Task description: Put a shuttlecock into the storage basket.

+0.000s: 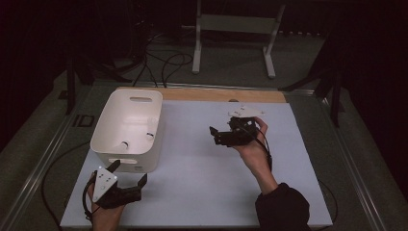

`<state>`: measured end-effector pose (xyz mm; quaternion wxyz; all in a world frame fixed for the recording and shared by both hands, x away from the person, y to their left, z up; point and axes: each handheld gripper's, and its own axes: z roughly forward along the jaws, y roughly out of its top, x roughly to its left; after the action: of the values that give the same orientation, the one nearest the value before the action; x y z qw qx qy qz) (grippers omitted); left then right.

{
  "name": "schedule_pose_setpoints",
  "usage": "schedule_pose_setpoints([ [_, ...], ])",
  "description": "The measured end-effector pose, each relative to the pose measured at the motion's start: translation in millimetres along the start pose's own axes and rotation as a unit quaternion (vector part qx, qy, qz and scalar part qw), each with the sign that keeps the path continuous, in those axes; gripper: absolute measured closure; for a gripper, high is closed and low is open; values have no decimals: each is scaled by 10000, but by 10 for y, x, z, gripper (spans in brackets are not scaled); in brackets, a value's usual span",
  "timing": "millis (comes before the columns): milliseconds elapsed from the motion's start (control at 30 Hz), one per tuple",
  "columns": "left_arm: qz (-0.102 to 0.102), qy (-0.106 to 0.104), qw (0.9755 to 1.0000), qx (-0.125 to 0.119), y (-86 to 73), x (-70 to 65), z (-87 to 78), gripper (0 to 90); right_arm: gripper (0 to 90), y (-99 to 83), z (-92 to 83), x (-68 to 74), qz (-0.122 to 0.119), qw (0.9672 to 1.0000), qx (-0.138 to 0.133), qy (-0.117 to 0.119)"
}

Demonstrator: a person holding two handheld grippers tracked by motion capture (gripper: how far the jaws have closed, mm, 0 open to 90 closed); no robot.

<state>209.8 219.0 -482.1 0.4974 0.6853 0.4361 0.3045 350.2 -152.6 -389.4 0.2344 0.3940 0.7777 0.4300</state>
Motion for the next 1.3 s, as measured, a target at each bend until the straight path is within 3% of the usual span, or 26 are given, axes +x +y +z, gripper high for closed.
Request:
schedule_pose_setpoints([
  [467,-135,75,9997,-174,97,83,-37,0,74,-477,-276,-272,374,9990,-62,-233],
  [667,-162,158,9995,-233,144,104,-69,0,76,-568,-476,-315,455,9979,-293,-345],
  [800,-123,204,9994,-263,161,104,-97,0,76,-646,-563,-300,289,9981,-271,-468],
  [1067,-132,273,9992,-264,153,136,-138,0,76,-928,-679,-348,385,9978,-202,-504],
  [1300,-168,284,9992,-240,108,148,-149,0,76,-1222,-787,-386,366,9963,-540,-559],
])
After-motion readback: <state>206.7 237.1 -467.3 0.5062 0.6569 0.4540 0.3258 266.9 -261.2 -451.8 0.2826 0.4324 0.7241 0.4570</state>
